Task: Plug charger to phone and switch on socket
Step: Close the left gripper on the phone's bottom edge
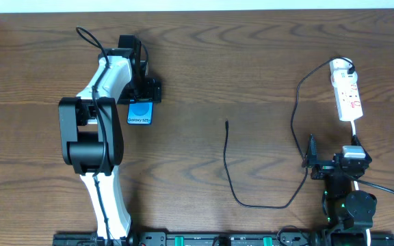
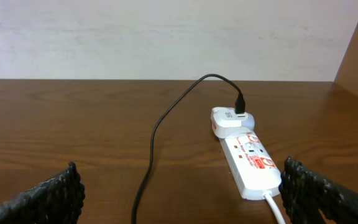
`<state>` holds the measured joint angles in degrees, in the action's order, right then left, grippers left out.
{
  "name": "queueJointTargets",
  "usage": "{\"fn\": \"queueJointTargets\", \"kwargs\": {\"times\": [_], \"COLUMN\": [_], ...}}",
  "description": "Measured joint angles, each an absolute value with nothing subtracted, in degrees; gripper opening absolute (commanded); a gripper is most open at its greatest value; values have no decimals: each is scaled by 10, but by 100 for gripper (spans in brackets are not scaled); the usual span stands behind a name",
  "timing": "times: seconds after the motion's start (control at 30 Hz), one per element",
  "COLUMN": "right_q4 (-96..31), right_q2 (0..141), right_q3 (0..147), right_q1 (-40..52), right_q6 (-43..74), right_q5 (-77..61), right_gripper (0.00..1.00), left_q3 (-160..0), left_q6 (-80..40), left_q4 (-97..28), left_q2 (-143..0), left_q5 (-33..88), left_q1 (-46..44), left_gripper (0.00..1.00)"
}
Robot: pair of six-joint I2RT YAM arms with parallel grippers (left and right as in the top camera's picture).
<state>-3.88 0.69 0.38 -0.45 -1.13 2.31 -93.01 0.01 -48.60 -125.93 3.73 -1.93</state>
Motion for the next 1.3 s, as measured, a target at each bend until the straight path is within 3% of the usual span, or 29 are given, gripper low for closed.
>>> {"fn": "queueJointTargets", "kwargs": {"times": [0.43, 0.8, 1.3], "right_q4": [-39, -39, -39], "right_q2": [7, 7, 7], "right_q3": [4, 4, 4], "right_q1": [-4, -4, -4], "right_q6": [-11, -11, -11], "right_q5": [23, 23, 23], "right_gripper": [99, 99, 99], "left_q3": [-930, -930, -930], "left_q6": [0, 0, 0], "left_q4": [-486, -486, -486], "left_q2": [-1259, -1259, -1260], "left_q5": [37, 37, 37], "left_q1": [-19, -19, -19], "left_gripper": [99, 85, 83]}}
